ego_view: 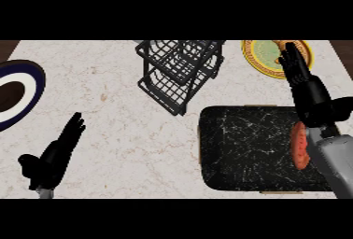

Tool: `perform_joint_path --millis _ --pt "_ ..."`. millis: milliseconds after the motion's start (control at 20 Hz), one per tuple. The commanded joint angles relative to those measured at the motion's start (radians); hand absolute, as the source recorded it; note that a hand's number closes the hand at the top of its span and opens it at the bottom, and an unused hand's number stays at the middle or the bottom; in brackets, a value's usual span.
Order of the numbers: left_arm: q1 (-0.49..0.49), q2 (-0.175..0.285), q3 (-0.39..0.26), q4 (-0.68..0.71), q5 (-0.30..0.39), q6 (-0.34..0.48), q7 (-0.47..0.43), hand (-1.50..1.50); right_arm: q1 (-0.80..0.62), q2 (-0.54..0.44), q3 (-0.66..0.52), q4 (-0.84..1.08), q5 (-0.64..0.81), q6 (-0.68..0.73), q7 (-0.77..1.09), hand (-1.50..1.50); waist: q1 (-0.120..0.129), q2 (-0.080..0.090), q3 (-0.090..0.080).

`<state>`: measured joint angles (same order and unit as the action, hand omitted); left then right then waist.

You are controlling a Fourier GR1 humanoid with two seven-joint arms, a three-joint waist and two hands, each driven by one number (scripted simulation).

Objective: Pick the sweet potato from the tray and place it in the tiered basket

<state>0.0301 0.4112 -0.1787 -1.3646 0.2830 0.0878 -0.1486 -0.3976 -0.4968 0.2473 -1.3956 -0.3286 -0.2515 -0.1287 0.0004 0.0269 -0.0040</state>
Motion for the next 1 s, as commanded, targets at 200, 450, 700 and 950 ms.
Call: perform_joint_path --millis 200,450,700,950 --pt "-0.023 0.031 0.057 -0.103 0.009 0.05 0.118 0.0 0.13 0.075 -0.142 -0.273 -0.142 -0.023 -0.098 1.5 -0.02 -0.039 0.006" --pt "-0.068 0.024 0.072 -0.084 0.056 0.035 0.177 0.0 0.274 0.151 -0.26 -0.032 -0.09 -0.414 0.093 -1.5 -0.056 -0.031 0.004" --pt "-0.051 0.021 0.057 -0.148 0.044 0.0 0.218 0.0 0.429 0.072 -0.2 -0.28 0.074 -0.511 0.112 -1.5 -0.012 -0.031 0.003" --pt "-0.07 0.016 0.052 -0.176 0.037 0.04 0.268 0.0 0.512 -0.231 -0.147 -0.306 0.225 -0.464 0.345 -1.5 -0.02 -0.033 -0.002"
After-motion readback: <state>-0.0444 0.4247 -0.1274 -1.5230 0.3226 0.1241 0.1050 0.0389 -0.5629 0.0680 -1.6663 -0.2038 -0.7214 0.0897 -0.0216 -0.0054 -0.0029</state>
